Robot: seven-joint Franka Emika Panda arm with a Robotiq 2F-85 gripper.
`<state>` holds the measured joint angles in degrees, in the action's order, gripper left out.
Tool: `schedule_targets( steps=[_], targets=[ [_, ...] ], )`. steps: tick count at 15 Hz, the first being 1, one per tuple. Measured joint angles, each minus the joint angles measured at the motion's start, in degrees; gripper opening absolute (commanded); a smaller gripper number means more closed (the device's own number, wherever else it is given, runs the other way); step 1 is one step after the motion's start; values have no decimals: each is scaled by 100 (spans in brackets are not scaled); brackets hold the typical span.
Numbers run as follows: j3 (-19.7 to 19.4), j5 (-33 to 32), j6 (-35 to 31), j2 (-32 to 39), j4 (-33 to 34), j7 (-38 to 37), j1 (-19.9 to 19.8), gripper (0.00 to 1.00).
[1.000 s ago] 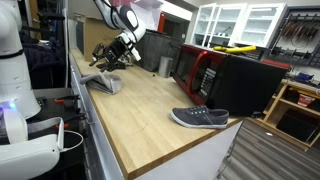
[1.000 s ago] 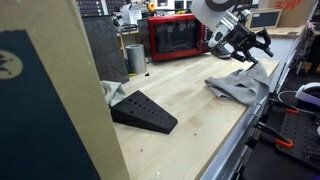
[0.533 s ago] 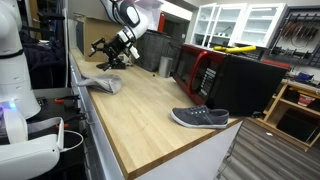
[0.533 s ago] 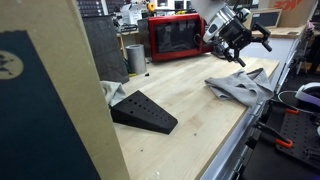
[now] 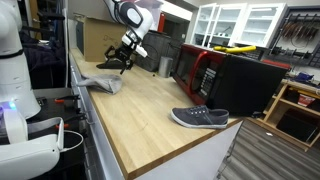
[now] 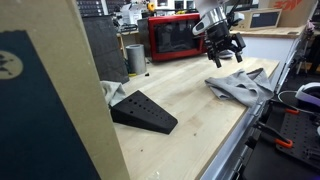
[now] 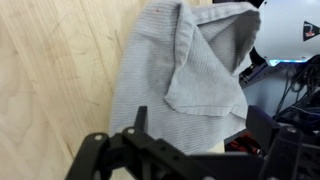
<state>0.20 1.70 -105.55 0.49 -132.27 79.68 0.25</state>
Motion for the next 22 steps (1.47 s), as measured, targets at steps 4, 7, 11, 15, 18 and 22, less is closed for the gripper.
schedule_targets(
  steps=[4,7,11,15,18,22],
  targets=[
    [0,-59,-248,204,-123,-477,0,100],
    [-3,-63,-249,428,-193,-710,-27,72],
    [-17,-62,-245,666,-251,-921,-141,42],
    [-28,-51,-236,726,-252,-927,-266,12],
    [-30,-27,-234,726,-253,-927,-343,0],
    [-32,221,-243,693,-264,-863,-435,1]
  ],
)
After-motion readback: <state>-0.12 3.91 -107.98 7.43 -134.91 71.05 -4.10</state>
